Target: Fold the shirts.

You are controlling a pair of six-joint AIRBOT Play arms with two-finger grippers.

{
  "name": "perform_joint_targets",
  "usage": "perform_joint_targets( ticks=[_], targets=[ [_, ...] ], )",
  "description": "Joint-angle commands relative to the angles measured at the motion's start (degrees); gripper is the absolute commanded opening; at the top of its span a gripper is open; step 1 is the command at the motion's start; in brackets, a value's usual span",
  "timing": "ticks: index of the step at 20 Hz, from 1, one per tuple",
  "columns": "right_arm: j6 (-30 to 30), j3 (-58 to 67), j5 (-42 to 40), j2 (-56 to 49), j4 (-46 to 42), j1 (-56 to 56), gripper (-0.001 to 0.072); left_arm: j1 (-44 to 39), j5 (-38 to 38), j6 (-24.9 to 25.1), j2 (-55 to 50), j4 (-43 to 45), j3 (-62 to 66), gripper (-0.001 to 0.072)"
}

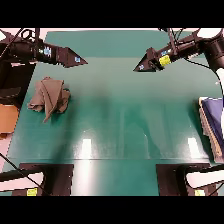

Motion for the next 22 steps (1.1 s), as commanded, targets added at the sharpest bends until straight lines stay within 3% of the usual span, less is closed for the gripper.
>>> perform_joint_targets(
  ticks=[1,20,22],
  targets=[
    [0.13,-0.02,0.44,-0.02,0.0,-0.22,0.0023,0.04,0.02,0.0,0.04,0.0,0.07,0.0023],
    [0.13,-0.02,-0.87,-0.02,-0.02,-0.22,0.0023,0.04,0.02,-0.63,0.02,-3.98,0.04,0.0023],
    [0.46,-0.02,-0.11,-0.02,0.11,-0.22,0.0023,1.09,1.03,-8.39,0.04,1.36,0.07,0.0052]
  ],
)
